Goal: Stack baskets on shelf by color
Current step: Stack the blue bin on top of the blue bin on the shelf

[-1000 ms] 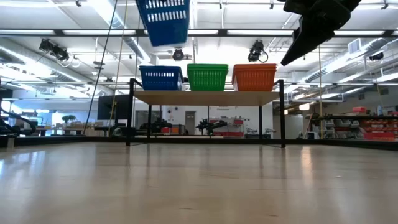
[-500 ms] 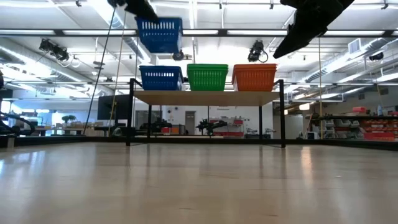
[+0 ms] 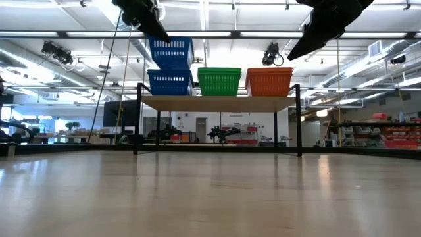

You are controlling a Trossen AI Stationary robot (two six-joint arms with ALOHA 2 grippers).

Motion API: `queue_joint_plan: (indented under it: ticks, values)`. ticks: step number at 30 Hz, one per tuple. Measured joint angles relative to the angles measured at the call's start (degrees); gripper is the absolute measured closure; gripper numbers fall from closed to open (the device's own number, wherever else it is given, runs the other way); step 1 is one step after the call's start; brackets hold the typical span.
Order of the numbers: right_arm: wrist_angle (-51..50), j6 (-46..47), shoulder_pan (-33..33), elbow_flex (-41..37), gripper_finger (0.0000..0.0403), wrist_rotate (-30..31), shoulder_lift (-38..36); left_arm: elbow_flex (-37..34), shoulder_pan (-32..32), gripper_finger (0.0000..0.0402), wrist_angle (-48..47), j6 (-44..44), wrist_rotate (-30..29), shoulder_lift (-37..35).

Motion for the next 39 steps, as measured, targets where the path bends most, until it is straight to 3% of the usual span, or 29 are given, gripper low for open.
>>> queue_joint_plan:
  ticks: [9, 21, 39]
  values:
    - [0.8, -1.5, -1.3, 0.0, 0.0197, 1.0, 0.0, 0.0, 3.2, 0.0386, 0.7, 1.1, 4.3, 3.0]
    - [0.8, -1.5, -1.8, 0.0, 0.0197, 0.8, 0.0, 0.0, 4.5, 0.0379, 0.4, 1.9, 4.6, 6.1]
    - [0.7, -1.5, -1.8, 0.0, 0.0197, 0.8, 0.0, 0.0, 4.4, 0.0273, 0.2, -4.4, 2.9, 5.9]
